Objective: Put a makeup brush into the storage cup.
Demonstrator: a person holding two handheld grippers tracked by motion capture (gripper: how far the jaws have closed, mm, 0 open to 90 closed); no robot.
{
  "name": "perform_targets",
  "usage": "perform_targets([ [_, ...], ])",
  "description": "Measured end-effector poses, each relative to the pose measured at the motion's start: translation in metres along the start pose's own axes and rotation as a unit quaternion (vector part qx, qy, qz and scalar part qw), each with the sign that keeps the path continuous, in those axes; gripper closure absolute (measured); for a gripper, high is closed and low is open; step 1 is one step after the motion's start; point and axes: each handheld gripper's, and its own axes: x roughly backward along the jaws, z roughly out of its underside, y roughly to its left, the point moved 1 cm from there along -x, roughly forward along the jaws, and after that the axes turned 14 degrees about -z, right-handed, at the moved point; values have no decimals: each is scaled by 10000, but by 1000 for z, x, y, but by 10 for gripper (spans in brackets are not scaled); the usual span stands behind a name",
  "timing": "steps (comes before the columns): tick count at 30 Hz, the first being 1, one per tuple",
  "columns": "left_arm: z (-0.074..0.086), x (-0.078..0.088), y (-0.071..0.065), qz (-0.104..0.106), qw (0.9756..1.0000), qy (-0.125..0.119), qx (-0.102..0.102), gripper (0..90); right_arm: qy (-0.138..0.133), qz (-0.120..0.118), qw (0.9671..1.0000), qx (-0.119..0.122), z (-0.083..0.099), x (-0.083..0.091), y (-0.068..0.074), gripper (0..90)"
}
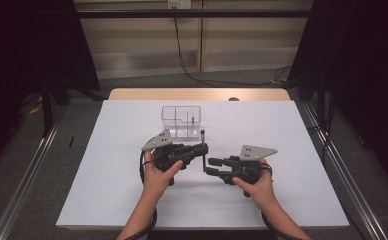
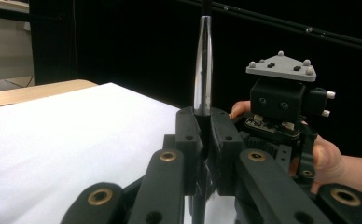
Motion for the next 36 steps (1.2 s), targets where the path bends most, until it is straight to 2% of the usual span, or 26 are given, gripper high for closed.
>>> perform_targets([
  [4, 0, 2, 1, -35, 10000, 2, 0, 838, 90, 85, 9999, 40, -1, 2, -1, 443],
  [6, 0, 3, 2, -37, 10000, -8, 10, 838, 176, 160, 9996, 172, -2, 4, -2, 355],
  [10, 0, 4, 3, -52, 10000, -15, 15, 838, 270, 165, 9993, 179, 0, 9, -4, 309],
  [18, -2, 5, 3, -64, 10000, -37, 18, 838, 240, 203, 9994, 126, -2, 25, -4, 186],
  [30, -2, 7, 4, -89, 10000, 2, 30, 839, 291, 471, 9985, 36, 1, 52, -4, 143],
  [36, -5, 8, 4, -78, 10000, -11, 15, 839, 344, 541, 9979, 80, 3, 63, -3, 128],
])
